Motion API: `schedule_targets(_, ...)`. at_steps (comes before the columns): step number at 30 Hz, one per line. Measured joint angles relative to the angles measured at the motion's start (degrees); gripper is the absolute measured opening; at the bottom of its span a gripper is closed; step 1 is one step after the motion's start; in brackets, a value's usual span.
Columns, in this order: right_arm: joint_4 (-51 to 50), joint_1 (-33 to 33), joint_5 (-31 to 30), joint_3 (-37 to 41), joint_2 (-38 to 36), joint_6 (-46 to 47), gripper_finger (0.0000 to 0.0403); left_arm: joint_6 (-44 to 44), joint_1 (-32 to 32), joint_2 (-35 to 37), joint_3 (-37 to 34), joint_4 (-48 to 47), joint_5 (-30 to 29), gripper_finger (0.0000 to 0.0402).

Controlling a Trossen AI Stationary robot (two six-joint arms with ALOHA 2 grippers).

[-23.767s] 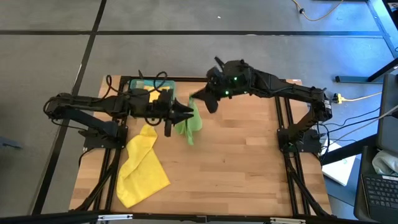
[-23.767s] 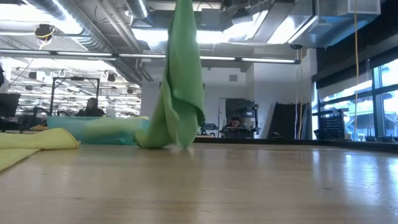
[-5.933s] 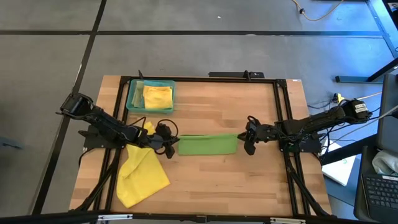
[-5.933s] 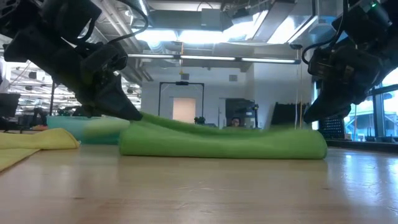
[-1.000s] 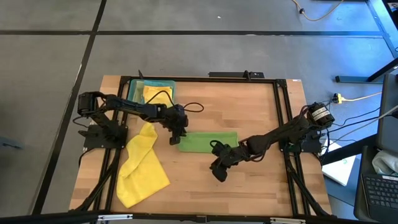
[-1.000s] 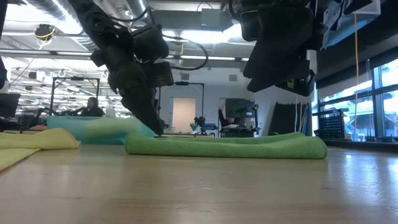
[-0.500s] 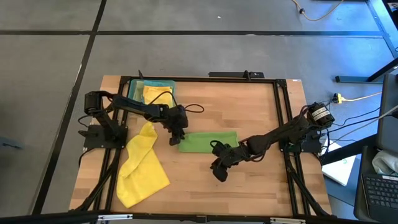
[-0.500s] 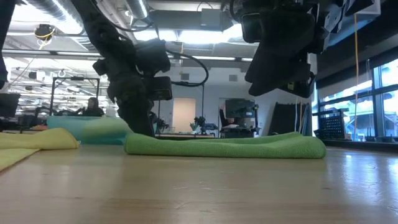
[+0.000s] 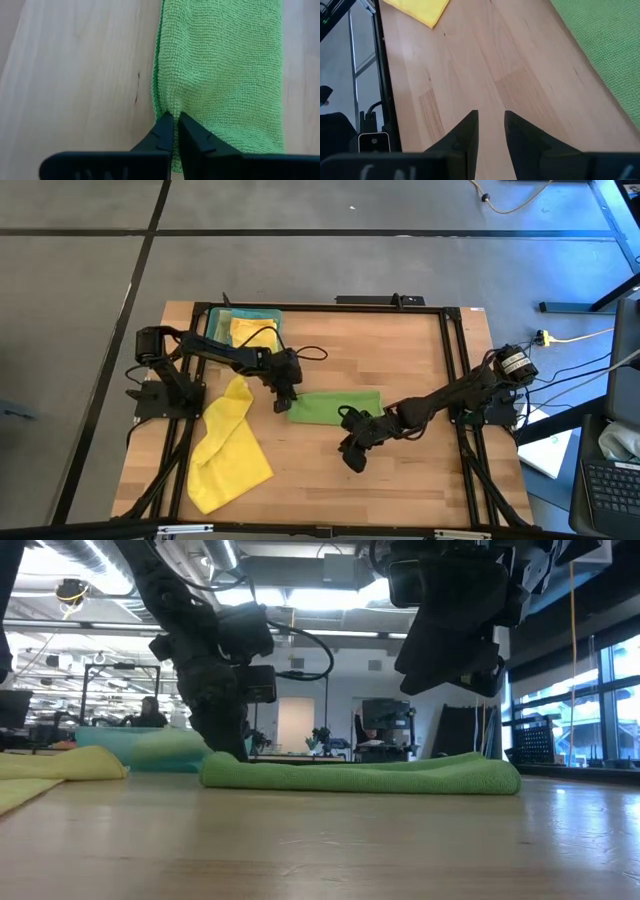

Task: Fold microfiber towels
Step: Fold the green microfiber cloth

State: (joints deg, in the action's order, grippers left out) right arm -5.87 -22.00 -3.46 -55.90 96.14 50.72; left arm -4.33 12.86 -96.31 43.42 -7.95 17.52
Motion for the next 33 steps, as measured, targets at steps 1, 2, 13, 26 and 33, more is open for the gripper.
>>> schedule_targets(1, 0.0, 0.0, 0.0, 0.0, 0.0, 0.0, 0.0096, 0.0, 0.0, 0.0, 0.3, -0.6, 0.0, 0.0008)
schedule_targets(2, 0.0, 0.0, 0.0, 0.0, 0.0, 0.0, 0.0096, 0.0, 0.0, 0.0, 0.8, -1.2, 0.0, 0.0006)
schedule_targets(13, 0.0, 0.0, -0.4, 0.0, 0.0, -0.1, 0.0096, 6.1, 0.0, 0.0, 10.1, -6.9, -2.1, 0.0003)
schedule_targets(26, -5.4, 1.9, -0.8, -0.9, -0.1, 0.1, 0.0097, 10.9, 0.0, 0.0, 9.2, -6.2, -11.6, 0.0046)
schedule_targets(33, -19.6, 11.4, 11.9, -7.2, -0.3, -10.4, 0.0131, 3.3, 0.0, 1.6, 9.2, -7.8, -13.4, 0.0085)
